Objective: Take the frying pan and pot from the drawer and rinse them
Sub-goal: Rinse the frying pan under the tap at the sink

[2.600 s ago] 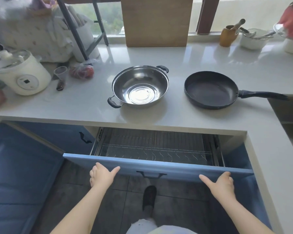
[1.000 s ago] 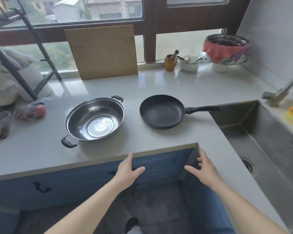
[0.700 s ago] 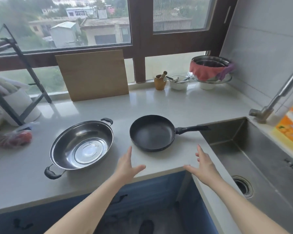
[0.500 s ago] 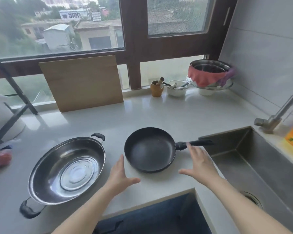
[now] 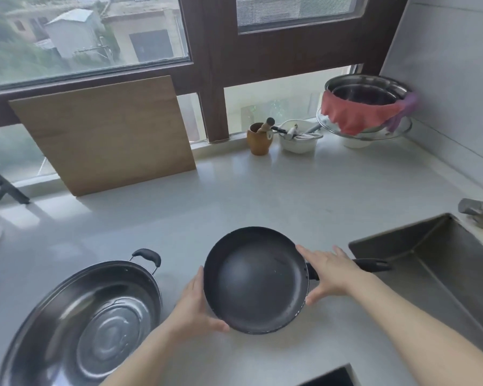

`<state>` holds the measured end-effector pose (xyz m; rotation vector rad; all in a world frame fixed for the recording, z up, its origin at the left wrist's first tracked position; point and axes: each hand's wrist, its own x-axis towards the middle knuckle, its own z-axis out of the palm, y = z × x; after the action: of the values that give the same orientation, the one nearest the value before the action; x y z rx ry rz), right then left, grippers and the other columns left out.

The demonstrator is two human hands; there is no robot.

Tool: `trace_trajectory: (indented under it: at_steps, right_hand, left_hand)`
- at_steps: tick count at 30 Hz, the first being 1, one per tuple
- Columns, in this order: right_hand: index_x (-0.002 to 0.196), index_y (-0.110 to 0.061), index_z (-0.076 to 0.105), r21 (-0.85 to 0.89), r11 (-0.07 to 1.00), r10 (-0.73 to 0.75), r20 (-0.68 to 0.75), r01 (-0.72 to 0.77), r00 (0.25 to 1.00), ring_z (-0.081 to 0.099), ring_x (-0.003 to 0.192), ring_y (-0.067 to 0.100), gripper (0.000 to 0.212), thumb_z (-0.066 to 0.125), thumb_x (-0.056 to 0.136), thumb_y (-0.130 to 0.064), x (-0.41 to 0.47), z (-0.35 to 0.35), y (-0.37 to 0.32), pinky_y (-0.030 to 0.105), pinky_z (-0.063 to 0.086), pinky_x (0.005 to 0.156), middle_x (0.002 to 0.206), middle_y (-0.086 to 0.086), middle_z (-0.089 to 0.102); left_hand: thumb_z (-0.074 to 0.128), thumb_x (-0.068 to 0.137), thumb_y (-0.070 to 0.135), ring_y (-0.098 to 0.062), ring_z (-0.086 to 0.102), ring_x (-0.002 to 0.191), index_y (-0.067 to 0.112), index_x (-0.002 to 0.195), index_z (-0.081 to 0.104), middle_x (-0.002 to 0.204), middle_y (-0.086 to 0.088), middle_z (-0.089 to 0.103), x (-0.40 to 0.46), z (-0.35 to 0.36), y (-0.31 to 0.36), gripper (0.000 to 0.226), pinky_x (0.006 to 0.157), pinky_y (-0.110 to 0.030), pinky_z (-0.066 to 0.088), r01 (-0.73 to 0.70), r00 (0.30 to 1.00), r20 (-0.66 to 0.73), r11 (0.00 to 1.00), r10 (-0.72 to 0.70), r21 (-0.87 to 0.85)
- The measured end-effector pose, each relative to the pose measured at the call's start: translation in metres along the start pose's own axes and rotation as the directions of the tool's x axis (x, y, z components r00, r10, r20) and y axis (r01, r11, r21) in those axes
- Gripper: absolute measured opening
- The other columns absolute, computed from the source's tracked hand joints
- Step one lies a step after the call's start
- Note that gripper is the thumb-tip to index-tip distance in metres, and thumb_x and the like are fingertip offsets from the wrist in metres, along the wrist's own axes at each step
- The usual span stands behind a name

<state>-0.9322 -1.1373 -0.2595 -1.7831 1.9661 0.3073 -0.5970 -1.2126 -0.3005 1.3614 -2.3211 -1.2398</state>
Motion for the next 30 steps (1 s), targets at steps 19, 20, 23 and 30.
trace_trajectory:
  at_steps: [19,20,23,30]
  right_hand:
    - [0.153,-0.039,-0.007,0.433,0.823,0.439,-0.072,-0.368,0.896,0.047,0.127,0.018,0.133,0.078,0.054,-0.067,-0.129,0.023,0.093,0.030,0.040,0.081,0.136,-0.010,0.044]
    - [0.153,-0.039,-0.007,0.462,0.792,0.480,-0.065,-0.400,0.875,0.046,0.129,0.018,0.133,0.078,0.054,-0.067,-0.144,0.026,0.101,0.031,0.041,0.084,0.141,-0.010,0.041]
    - [0.153,-0.040,-0.009,0.532,0.698,0.588,-0.045,-0.479,0.808,0.045,0.130,0.016,0.137,0.076,0.049,-0.070,-0.189,0.040,0.128,0.032,0.044,0.093,0.152,-0.013,0.035]
    - [0.153,-0.040,-0.008,0.633,0.497,0.749,0.034,-0.594,0.662,0.053,0.111,0.013,0.139,0.079,0.048,-0.066,-0.249,0.079,0.189,0.030,0.049,0.088,0.141,-0.012,0.048]
  left_hand:
    - [0.093,0.049,0.027,-0.007,0.040,0.131,0.059,0.146,0.008,0.145,0.026,0.026,0.110,0.040,0.129,0.132,0.100,-0.031,0.043,-0.264,0.852,0.451,0.962,0.266,-0.068]
    - [0.092,0.050,0.025,-0.007,0.045,0.125,0.062,0.144,0.007,0.143,0.024,0.026,0.118,0.052,0.143,0.132,0.091,-0.026,0.047,-0.273,0.829,0.491,0.960,0.269,-0.064]
    - [0.090,0.055,0.017,-0.013,0.056,0.110,0.061,0.142,0.012,0.141,0.021,0.027,0.138,0.091,0.190,0.125,0.073,-0.025,0.056,-0.346,0.738,0.589,0.934,0.330,-0.090]
    - [0.091,0.050,0.017,-0.017,0.055,0.115,0.053,0.138,0.024,0.134,0.019,0.039,0.172,0.187,0.278,0.116,0.075,-0.034,0.058,-0.468,0.569,0.721,0.877,0.396,-0.113]
